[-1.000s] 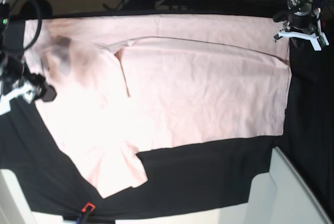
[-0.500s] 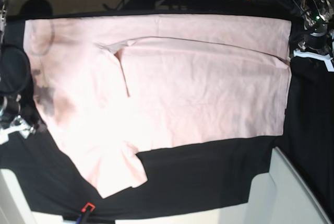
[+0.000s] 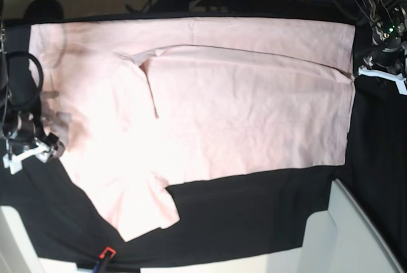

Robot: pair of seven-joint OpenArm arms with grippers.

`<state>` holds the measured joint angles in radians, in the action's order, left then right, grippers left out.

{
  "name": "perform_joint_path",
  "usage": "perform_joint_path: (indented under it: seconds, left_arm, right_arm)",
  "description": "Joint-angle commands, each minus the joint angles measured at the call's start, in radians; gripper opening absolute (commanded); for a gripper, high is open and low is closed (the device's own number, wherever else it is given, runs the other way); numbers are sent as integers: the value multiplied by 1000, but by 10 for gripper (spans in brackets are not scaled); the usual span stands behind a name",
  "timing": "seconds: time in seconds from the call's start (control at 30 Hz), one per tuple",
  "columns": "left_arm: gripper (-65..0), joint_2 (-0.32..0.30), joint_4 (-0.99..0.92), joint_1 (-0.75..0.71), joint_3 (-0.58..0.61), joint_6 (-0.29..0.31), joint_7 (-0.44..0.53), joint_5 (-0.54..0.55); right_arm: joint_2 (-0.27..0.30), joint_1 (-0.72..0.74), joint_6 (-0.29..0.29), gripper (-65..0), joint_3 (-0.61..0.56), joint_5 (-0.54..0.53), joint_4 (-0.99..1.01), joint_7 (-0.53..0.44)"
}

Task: Fold the T-shirt properly
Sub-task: 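Move both grippers along the shirt's side edges toward the hem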

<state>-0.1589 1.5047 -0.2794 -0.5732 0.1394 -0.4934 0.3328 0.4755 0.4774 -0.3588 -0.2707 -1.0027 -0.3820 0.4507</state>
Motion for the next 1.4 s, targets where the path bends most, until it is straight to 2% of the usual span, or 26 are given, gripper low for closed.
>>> perform_joint_path:
  seconds: [0.0, 0.07, 0.23, 0.33, 0.4, 0.5, 0.6, 0.67, 0.83, 1.07, 1.17, 1.37]
  left_arm:
    - [-650, -20, 15, 1, -3, 1, 17, -1]
    - [-635, -20, 15, 2, -1, 1, 17, -1]
    - [-501, -20, 15, 2, -8, 1, 17, -1]
    - [-448, -38, 12, 2, -1, 1, 17, -1]
    - [-428, -49, 0, 6, 0, 1, 17, -1]
    - [-395, -63, -43, 47, 0, 1, 15, -1]
    - [-326, -80, -103, 90, 2, 2, 14, -2]
    - [-292, -80, -138, 124, 2, 4, 14, -2]
    - [-277, -75, -177, 196, 8, 6, 14, 2]
    - [-282, -72, -186, 271, 218, 4, 15, 1]
    - [-282, -47, -284, 331, 216, 4, 15, -1]
    - [-282, -72, -540, 463, 216, 4, 22, -1]
  right_arm:
    - [6, 27, -10, -163, 1, -8, -8, -5]
    - [-8, 37, -10, -163, -2, -8, -8, -5]
    - [-25, 70, -10, -168, -85, -8, -8, -10]
    - [-28, 76, -10, -180, -92, -8, -8, -11]
    - [-28, 76, -10, -250, -92, -8, -8, -13]
    - [-28, 76, -10, -419, -92, -8, -8, -13]
    - [-30, 76, -10, -579, -92, -8, -8, -13]
    - [-30, 76, -10, -650, -92, -8, -8, -13]
    - [-30, 74, -10, -649, -92, -8, -8, -14]
    - [-36, 71, -10, -649, -92, -8, -8, -14]
    - [-36, 68, -10, -649, -94, -8, -8, -10]
    - [-31, 56, -10, -649, -91, -9, -8, -10]
